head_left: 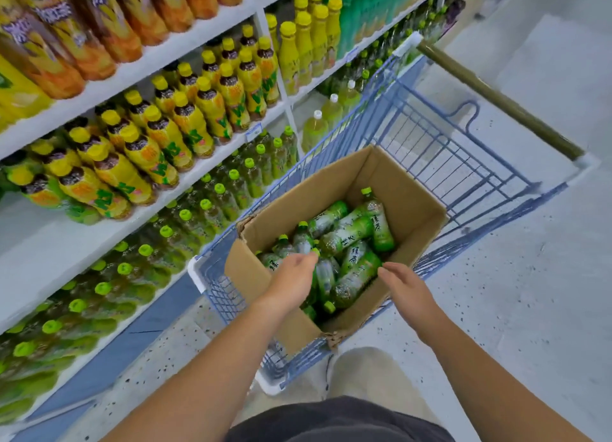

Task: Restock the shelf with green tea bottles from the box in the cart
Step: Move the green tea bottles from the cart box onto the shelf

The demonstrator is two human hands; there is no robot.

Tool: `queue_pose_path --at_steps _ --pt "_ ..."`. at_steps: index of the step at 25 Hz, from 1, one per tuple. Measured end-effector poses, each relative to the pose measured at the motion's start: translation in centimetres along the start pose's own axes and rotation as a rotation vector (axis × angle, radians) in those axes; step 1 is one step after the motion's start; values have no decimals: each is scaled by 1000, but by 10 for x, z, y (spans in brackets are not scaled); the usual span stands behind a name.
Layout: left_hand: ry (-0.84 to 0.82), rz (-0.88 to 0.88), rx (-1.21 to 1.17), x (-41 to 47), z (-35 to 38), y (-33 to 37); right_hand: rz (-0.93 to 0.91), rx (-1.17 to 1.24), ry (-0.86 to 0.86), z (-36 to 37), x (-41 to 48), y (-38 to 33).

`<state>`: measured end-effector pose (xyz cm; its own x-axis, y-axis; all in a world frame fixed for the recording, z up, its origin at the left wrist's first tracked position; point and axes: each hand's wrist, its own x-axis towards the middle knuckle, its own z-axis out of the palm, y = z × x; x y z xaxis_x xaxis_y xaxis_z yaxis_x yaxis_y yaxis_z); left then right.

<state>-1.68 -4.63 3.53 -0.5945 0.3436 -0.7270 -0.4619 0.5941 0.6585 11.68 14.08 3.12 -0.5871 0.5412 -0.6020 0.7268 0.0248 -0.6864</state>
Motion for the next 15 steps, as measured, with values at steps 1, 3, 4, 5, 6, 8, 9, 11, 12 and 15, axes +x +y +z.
queue_pose_path --at_steps 1,3,4,5,6,8,9,11,12,15 --pt "17 -18 18 10 3 5 2 1 -7 -3 9 -1" --pt "76 -70 49 29 8 7 -5 -34 -25 -7 29 -4" --pt "122 -104 71 39 11 6 -13 -83 -51 -8 40 -6" --pt "165 -151 88 47 13 5 -20 -141 -83 -9 53 -9" --pt "206 -206 91 56 16 5 -27 -205 -124 -9 69 -12" --pt "258 -310 81 71 24 7 -50 -321 -218 -9 101 -15" --pt "273 -350 81 79 27 7 -68 -376 -275 -8 118 -17" --pt "298 -427 93 95 34 4 -108 -525 -394 -6 152 -16" --pt "306 -473 95 104 35 0 -134 -618 -444 -4 169 -15" --pt "324 -585 173 133 38 -15 -262 -897 -488 6 223 -7"
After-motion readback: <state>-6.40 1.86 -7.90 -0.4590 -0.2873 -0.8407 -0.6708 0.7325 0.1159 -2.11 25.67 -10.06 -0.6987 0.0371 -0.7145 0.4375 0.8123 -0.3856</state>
